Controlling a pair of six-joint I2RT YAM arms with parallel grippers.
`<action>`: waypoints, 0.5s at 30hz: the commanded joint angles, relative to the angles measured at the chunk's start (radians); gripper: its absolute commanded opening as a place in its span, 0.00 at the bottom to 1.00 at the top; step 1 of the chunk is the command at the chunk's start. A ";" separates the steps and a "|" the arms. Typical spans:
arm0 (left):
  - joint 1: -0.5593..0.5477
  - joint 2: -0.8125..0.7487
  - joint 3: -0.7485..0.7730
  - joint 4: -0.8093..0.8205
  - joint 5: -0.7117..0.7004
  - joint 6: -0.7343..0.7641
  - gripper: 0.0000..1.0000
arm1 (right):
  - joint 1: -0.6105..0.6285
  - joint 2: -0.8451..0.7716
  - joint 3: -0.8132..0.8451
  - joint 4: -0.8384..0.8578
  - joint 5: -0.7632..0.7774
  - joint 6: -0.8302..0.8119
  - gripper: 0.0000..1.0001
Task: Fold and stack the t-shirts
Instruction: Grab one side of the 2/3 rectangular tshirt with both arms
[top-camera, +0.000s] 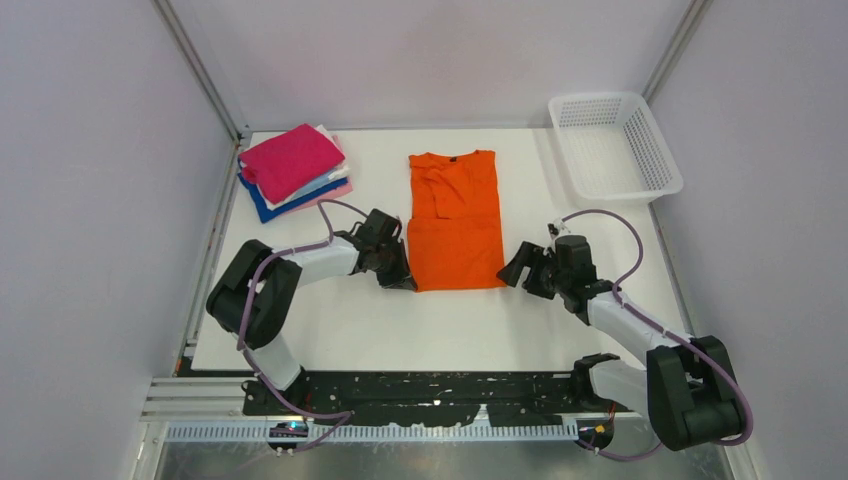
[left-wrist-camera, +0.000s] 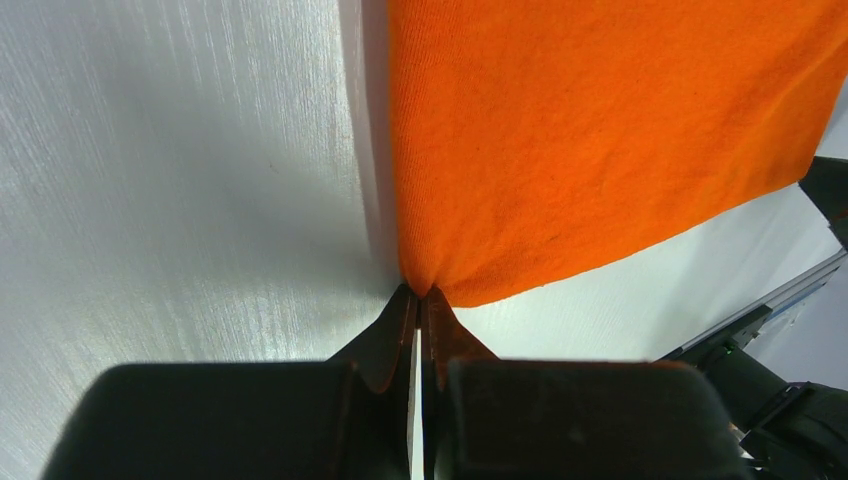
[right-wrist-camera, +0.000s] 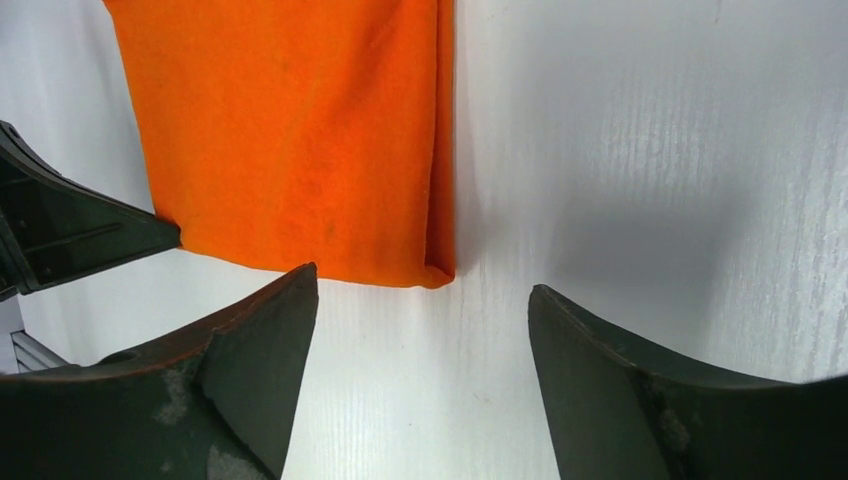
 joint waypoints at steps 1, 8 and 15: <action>-0.007 -0.013 -0.015 0.011 -0.037 0.010 0.00 | 0.011 0.055 0.005 0.057 -0.032 0.031 0.77; -0.006 -0.020 -0.017 0.013 -0.029 0.010 0.00 | 0.054 0.150 0.039 0.048 0.001 0.038 0.56; -0.006 -0.025 -0.020 0.016 -0.029 0.010 0.00 | 0.082 0.208 0.054 0.031 0.035 0.053 0.28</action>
